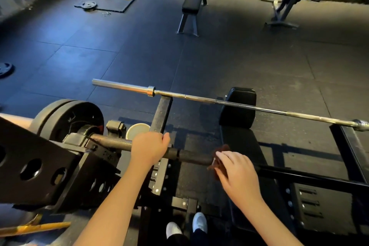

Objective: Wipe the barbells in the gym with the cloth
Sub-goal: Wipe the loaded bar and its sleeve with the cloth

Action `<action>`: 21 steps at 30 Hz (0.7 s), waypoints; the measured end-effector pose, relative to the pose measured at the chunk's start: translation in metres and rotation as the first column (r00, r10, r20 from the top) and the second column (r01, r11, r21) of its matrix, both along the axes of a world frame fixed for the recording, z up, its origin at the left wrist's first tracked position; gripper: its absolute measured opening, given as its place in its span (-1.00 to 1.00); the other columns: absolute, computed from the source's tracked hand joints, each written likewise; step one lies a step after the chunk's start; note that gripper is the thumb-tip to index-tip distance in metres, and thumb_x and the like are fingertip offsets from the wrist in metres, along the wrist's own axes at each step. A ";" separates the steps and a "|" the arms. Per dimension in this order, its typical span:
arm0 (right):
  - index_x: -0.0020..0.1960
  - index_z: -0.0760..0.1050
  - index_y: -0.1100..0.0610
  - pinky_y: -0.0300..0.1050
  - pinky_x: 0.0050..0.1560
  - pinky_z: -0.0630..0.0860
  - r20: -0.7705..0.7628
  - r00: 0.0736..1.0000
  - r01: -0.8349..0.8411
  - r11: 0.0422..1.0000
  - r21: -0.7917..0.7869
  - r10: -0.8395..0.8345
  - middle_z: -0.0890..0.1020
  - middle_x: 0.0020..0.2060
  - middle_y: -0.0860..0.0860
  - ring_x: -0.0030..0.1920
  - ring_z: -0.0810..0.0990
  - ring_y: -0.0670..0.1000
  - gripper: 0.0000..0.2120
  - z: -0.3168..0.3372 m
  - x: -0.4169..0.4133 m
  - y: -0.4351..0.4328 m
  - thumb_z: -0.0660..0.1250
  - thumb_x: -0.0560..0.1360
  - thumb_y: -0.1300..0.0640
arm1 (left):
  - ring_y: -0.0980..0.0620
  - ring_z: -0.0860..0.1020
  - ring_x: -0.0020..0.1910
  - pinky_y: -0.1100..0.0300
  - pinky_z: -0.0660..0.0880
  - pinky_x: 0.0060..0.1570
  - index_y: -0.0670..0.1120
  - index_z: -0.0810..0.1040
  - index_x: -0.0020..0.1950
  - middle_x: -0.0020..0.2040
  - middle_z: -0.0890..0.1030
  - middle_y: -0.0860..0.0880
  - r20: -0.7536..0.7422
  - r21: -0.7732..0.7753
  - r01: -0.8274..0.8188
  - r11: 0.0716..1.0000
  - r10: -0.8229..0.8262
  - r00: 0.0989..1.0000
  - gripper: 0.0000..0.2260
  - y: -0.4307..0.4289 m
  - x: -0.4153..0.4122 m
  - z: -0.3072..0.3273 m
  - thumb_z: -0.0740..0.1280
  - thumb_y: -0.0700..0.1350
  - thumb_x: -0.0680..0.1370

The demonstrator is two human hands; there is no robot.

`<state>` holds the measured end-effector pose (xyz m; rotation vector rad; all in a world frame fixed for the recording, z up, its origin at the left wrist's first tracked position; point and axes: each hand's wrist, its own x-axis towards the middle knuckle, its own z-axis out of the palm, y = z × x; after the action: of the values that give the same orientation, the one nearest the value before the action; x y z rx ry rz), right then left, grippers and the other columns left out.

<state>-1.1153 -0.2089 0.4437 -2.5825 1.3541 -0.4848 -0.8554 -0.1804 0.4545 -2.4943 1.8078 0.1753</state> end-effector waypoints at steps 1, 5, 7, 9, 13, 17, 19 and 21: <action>0.08 0.61 0.05 -0.03 0.02 0.54 0.046 0.997 0.055 0.998 0.027 -0.057 0.65 -0.07 -0.05 -0.06 0.62 -0.02 -0.75 0.003 0.014 0.002 0.44 0.43 0.03 | 0.01 0.55 -0.39 0.10 0.57 -0.29 -0.07 0.43 -0.25 -0.35 0.54 -0.02 -0.011 -0.011 -0.016 1.000 0.016 1.000 -0.64 -0.001 0.000 -0.001 0.04 -0.03 0.68; -0.02 0.57 0.00 -0.12 -0.14 0.47 0.082 0.991 -0.104 0.994 0.012 0.103 0.60 -0.18 -0.11 -0.20 0.58 -0.05 -0.78 0.002 0.090 0.011 0.22 0.49 -0.07 | 0.07 0.49 -0.43 0.19 0.46 -0.38 -0.06 0.46 -0.29 -0.40 0.50 0.02 -0.030 -0.031 -0.051 0.998 0.050 0.998 -0.57 -0.001 0.002 -0.006 -0.01 0.03 0.67; 0.05 0.57 0.03 -0.13 -0.13 0.49 0.051 0.981 -0.185 0.982 -0.024 0.186 0.61 -0.12 -0.08 -0.15 0.59 -0.03 -0.76 -0.004 0.084 0.008 0.29 0.46 -0.05 | 0.10 0.44 -0.47 0.23 0.36 -0.43 -0.04 0.47 -0.32 -0.43 0.45 0.04 -0.054 -0.059 -0.087 0.994 0.084 0.995 -0.54 -0.002 0.000 -0.010 -0.03 0.07 0.66; 0.13 0.59 0.08 -0.07 -0.05 0.53 0.035 0.986 -0.160 0.984 -0.079 0.163 0.63 -0.03 -0.03 -0.07 0.60 0.01 -0.67 -0.008 0.050 0.004 0.44 0.39 0.02 | 0.10 0.44 -0.46 0.23 0.39 -0.41 -0.04 0.49 -0.29 -0.43 0.45 0.04 -0.047 -0.061 -0.081 0.995 0.078 0.996 -0.54 -0.001 0.001 -0.012 -0.02 0.06 0.66; 0.21 0.58 0.18 0.16 0.13 0.54 -0.071 0.996 -0.066 0.965 -0.253 0.049 0.61 0.10 0.14 0.13 0.54 0.15 -0.48 -0.027 -0.020 0.002 0.56 0.27 0.12 | 0.02 0.55 -0.33 0.17 0.51 -0.31 -0.10 0.46 -0.02 -0.26 0.55 -0.02 -0.163 -0.034 -0.086 0.996 0.079 0.983 -0.89 0.003 0.001 -0.007 0.20 -0.09 0.62; 0.19 0.59 0.16 0.18 0.15 0.52 -0.016 1.000 0.015 0.975 -0.222 -0.019 0.62 0.10 0.12 0.11 0.58 0.17 -0.49 -0.033 0.004 0.008 0.57 0.27 0.09 | 0.06 0.43 -0.33 0.12 0.37 -0.08 -0.02 0.42 -0.29 -0.38 0.43 0.07 -0.183 -0.168 -0.085 0.982 0.054 0.982 -0.59 0.001 -0.017 -0.008 -0.12 0.05 0.57; 0.17 0.60 0.15 0.13 0.13 0.51 -0.002 0.999 -0.036 0.969 -0.244 0.036 0.63 0.09 0.10 0.08 0.60 0.14 -0.57 -0.033 0.026 0.012 0.49 0.33 0.06 | 0.10 0.44 -0.27 0.10 0.36 0.00 0.00 0.50 -0.32 -0.34 0.50 0.10 -0.122 -0.236 -0.034 0.971 0.005 0.993 -0.48 0.000 -0.024 -0.014 -0.17 0.10 0.55; 0.10 0.61 0.15 0.07 0.05 0.53 0.031 0.997 -0.057 0.962 -0.267 0.068 0.65 0.01 0.09 0.00 0.62 0.12 -0.68 -0.034 0.039 0.009 0.41 0.40 0.03 | 0.10 0.53 -0.02 0.06 0.35 0.17 0.03 0.65 -0.10 -0.09 0.64 0.09 -0.119 -0.269 -0.002 0.963 -0.031 0.992 -0.45 0.001 -0.024 -0.023 -0.13 0.11 0.58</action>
<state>-1.0761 -0.2001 0.4102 -2.7995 1.2669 -0.7497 -0.8791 -0.1798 0.4313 -2.7037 2.0217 0.0883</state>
